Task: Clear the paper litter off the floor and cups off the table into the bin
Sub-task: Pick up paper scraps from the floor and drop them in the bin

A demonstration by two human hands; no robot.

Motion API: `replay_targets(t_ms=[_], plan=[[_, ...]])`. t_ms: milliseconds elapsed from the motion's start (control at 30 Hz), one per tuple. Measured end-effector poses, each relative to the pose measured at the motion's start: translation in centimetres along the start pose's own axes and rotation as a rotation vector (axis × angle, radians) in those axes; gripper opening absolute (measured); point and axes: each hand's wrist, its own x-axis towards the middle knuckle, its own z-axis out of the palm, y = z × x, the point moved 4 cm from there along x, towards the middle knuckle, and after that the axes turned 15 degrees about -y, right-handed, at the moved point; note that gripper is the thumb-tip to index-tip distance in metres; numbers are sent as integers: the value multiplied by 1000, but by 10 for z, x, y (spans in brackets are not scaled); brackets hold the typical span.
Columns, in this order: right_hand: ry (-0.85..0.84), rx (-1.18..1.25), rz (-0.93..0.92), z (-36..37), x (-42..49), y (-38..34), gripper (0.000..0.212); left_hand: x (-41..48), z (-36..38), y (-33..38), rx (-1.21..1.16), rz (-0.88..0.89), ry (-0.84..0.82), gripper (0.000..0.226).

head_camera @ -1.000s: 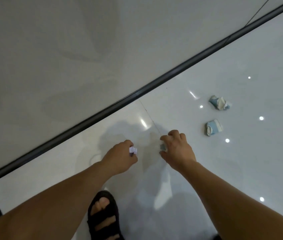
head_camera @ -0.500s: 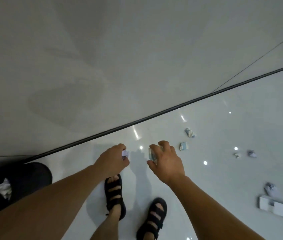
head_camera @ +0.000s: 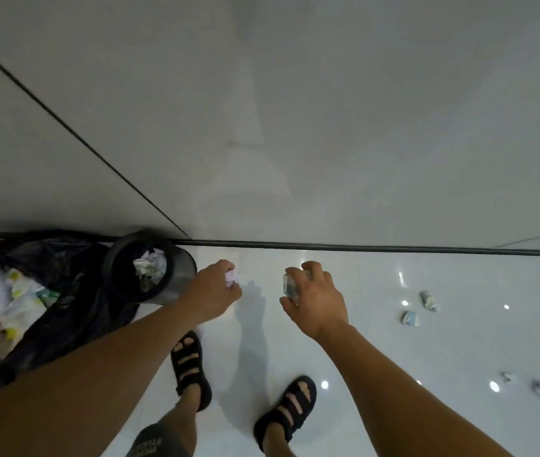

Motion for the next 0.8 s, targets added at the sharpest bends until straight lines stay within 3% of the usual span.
replay_targets(t_ms=[200,300,467,800], plan=[[-25,-80,-90,23,61,-131,53,-27,-69,-101,-146,7,131,23],[-39,-91,-135,47,100,-207,56,-30,-104,-163,-197,-8,167,36],[-92,-70,-146,98,152,-306,58,-25,-146,-257,-208,-153,65,47],[-115,-64,-70,134,201,-342,64,-5,-178,-308,-126,-108,-50,60]])
